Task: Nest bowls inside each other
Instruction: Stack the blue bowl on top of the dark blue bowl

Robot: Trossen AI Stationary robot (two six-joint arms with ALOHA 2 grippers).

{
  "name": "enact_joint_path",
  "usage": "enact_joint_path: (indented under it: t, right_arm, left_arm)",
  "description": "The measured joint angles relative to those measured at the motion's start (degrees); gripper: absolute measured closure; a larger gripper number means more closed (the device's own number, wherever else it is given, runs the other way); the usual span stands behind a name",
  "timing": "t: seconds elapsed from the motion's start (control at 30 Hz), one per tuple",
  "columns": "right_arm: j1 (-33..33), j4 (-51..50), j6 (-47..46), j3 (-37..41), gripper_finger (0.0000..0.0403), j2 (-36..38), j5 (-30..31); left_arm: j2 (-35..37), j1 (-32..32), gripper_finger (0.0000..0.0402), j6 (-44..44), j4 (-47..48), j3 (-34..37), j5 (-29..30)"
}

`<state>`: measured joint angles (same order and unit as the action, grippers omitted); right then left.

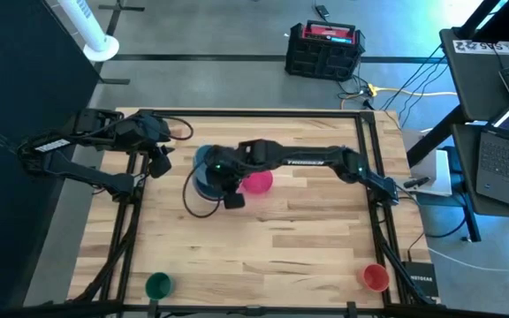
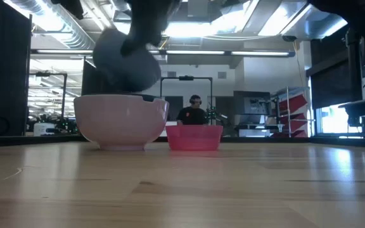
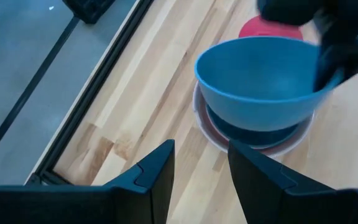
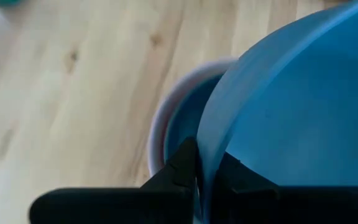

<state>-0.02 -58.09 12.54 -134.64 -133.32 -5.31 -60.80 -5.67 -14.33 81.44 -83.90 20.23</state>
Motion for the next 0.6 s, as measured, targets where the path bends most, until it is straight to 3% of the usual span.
enact_joint_path:
  t: [0.6]
  right_arm:
    - [0.12, -3.21, -5.03, 0.74, 0.0389, -2.82, -2.02]
  left_arm:
    - [0.02, 0.0, 0.0267, 0.17, 0.91, 0.0, 0.0]
